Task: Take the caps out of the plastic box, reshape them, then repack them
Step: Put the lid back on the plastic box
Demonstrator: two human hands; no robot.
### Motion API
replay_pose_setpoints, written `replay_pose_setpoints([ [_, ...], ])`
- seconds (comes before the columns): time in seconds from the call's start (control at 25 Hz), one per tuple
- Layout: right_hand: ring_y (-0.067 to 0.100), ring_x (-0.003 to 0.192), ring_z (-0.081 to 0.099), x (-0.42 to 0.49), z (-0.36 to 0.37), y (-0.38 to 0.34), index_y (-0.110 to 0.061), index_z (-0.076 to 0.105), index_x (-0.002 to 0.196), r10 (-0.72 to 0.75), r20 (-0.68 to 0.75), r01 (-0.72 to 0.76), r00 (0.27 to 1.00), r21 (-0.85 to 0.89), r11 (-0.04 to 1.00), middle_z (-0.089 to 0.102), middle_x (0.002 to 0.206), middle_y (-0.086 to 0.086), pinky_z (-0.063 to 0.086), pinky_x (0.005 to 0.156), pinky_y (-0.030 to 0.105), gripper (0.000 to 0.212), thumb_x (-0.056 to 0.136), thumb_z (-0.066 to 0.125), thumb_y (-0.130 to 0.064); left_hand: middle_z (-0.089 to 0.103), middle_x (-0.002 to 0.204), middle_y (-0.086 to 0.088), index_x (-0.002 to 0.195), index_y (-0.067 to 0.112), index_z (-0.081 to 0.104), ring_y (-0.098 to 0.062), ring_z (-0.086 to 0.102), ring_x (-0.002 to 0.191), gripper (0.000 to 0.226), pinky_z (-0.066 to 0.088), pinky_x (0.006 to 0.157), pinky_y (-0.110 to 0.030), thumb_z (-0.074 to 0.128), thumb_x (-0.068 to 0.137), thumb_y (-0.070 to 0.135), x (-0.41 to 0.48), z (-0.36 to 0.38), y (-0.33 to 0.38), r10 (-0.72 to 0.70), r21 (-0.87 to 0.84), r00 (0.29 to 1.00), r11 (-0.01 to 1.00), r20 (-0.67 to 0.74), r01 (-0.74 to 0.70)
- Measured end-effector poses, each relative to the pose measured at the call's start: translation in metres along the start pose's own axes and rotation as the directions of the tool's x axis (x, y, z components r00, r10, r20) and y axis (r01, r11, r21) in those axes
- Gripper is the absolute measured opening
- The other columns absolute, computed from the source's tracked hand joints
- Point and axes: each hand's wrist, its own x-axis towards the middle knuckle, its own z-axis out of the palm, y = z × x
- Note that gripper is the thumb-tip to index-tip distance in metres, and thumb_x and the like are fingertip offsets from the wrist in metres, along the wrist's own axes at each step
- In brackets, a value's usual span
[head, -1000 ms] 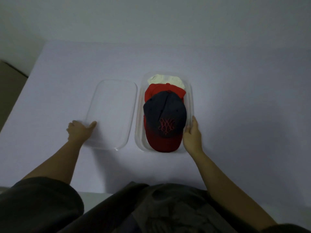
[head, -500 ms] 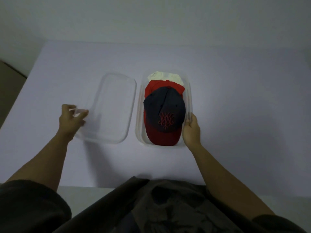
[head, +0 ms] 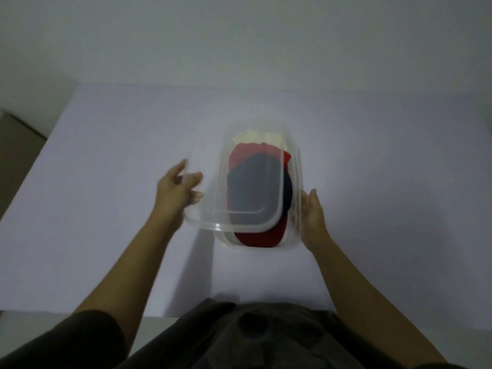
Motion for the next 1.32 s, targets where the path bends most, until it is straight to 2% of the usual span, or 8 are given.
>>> replay_pose_setpoints([
  [0.08,0.025,0.122,0.05,0.001,-0.002,-0.015,-0.016,0.041,0.139,-0.006,0.004,0.006,1.0,0.042,0.999,0.053,0.133,0.003,0.038,0.105,0.039,0.065,0.096,0.015,-0.057,0.065,0.09,-0.004,0.134,0.014,0.045,-0.011,0.059,0.048,0.052,0.052,0.05,-0.022,0.064,0.085,0.01,-0.018,0.023,-0.016,-0.045,0.002,0.999,0.999,0.027,0.045],
  [0.2,0.026,0.113,0.055,-0.001,0.009,-0.034,-0.027,0.046,0.13,-0.062,0.039,0.063,0.997,-0.03,0.998,0.057,0.121,-0.003,0.042,0.096,0.039,0.05,0.097,0.02,-0.054,0.064,0.105,-0.003,0.134,0.018,0.043,-0.025,0.065,0.082,0.05,0.058,0.073,-0.037,0.061,0.087,0.023,-0.033,0.038,-0.034,-0.054,0.138,0.999,0.989,-0.002,0.054],
  [0.24,0.029,0.121,0.05,0.0,0.012,-0.037,-0.028,0.043,0.134,-0.081,0.05,0.085,0.996,-0.097,0.992,0.053,0.13,-0.001,0.042,0.098,0.042,0.049,0.096,0.024,-0.054,0.061,0.112,-0.003,0.133,0.019,0.042,-0.026,0.064,0.091,0.049,0.057,0.08,-0.04,0.06,0.088,0.026,-0.034,0.041,-0.039,-0.027,0.221,1.0,0.975,-0.011,0.029],
  [0.36,0.027,0.139,0.029,0.002,0.014,-0.032,-0.031,0.013,0.148,-0.142,0.037,0.146,0.989,-0.319,0.936,0.023,0.155,0.0,0.03,0.109,0.047,0.059,0.096,0.035,-0.048,0.051,0.124,-0.004,0.127,0.014,0.041,-0.023,0.055,0.103,0.048,0.052,0.084,-0.035,0.061,0.087,0.032,-0.03,0.051,-0.047,0.129,0.437,0.992,0.892,-0.007,-0.113],
  [0.48,0.026,0.142,0.024,0.002,0.012,-0.028,-0.03,0.009,0.149,-0.159,0.027,0.158,0.987,-0.379,0.912,0.017,0.157,0.001,0.027,0.111,0.044,0.056,0.099,0.03,-0.044,0.048,0.131,-0.009,0.131,0.01,0.04,-0.027,0.048,0.119,0.052,0.046,0.096,-0.04,0.058,0.088,0.035,-0.021,0.057,-0.045,0.231,0.532,0.973,0.826,-0.017,-0.187],
  [0.6,0.026,0.143,0.02,0.001,0.016,-0.03,-0.029,0.004,0.15,-0.165,0.024,0.16,0.986,-0.411,0.898,0.013,0.158,0.001,0.025,0.112,0.043,0.056,0.1,0.025,-0.042,0.029,0.153,-0.008,0.148,0.012,0.019,-0.026,0.03,0.138,0.06,0.03,0.11,-0.04,0.045,0.097,0.031,-0.016,0.059,-0.047,0.231,0.527,0.965,0.81,0.121,-0.26],
  [0.72,0.026,0.143,0.021,0.003,0.017,-0.029,-0.029,0.005,0.15,-0.154,0.009,0.143,0.988,-0.422,0.895,0.015,0.158,0.002,0.025,0.112,0.042,0.055,0.1,0.025,-0.041,0.021,0.157,-0.005,0.15,0.017,0.011,-0.027,0.027,0.142,0.056,0.025,0.113,-0.042,0.032,0.1,0.033,-0.014,0.061,-0.051,0.195,0.578,0.957,0.765,0.215,-0.286],
  [1.32,0.026,0.139,0.031,0.009,0.02,-0.014,-0.03,0.016,0.148,-0.192,-0.069,0.138,0.979,-0.467,0.873,0.028,0.154,0.002,0.029,0.113,0.043,0.052,0.1,0.03,-0.04,0.035,0.151,-0.009,0.149,0.017,0.015,-0.032,0.039,0.135,0.053,0.032,0.111,-0.045,0.031,0.1,0.031,-0.009,0.055,-0.058,0.161,0.633,0.972,0.739,0.169,-0.233],
])
